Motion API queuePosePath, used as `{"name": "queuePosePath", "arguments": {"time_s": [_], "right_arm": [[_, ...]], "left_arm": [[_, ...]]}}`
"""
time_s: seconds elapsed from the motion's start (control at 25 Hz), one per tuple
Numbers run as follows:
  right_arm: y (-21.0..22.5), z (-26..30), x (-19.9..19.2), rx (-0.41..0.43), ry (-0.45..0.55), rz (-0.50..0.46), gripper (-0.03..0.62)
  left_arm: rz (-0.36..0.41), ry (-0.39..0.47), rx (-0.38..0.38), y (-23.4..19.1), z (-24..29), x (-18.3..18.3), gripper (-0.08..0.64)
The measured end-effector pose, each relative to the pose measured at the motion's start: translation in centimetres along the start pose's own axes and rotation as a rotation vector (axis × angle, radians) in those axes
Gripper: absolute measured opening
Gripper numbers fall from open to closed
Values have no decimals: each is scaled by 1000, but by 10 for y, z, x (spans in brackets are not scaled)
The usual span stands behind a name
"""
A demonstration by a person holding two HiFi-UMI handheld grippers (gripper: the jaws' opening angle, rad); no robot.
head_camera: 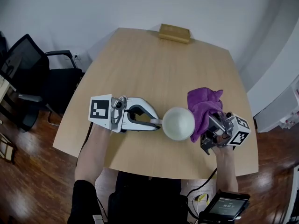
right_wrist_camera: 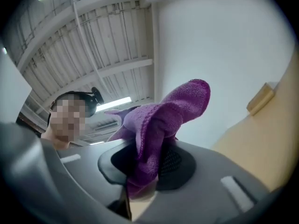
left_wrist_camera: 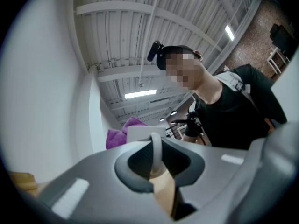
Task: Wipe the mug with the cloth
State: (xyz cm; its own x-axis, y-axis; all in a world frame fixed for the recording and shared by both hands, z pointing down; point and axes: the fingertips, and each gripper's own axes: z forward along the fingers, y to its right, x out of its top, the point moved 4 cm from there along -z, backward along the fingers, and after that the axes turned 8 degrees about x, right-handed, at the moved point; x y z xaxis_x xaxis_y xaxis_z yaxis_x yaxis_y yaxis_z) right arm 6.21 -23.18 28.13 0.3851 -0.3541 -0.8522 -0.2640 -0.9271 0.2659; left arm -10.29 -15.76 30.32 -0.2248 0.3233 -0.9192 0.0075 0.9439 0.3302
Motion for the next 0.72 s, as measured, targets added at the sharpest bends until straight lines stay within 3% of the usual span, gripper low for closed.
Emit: {"name": "queuePosePath", "arguments": {"time_s": [0.28, 0.52, 0.64, 0.72], "right_arm": [[28, -26, -33, -115, -68, 104, 81], [45, -37, -62, -268, -231, 131, 83], [38, -39, -35, -260, -166, 86, 83], [24, -36, -5, -202, -101, 33, 83]], "left_arm": [[7, -39, -34, 7, 9, -6, 63], [21, -28, -36, 9, 12, -2, 63], [27, -64, -36, 9, 11, -6, 63], [28, -82, -37, 9, 12, -9, 63]]}}
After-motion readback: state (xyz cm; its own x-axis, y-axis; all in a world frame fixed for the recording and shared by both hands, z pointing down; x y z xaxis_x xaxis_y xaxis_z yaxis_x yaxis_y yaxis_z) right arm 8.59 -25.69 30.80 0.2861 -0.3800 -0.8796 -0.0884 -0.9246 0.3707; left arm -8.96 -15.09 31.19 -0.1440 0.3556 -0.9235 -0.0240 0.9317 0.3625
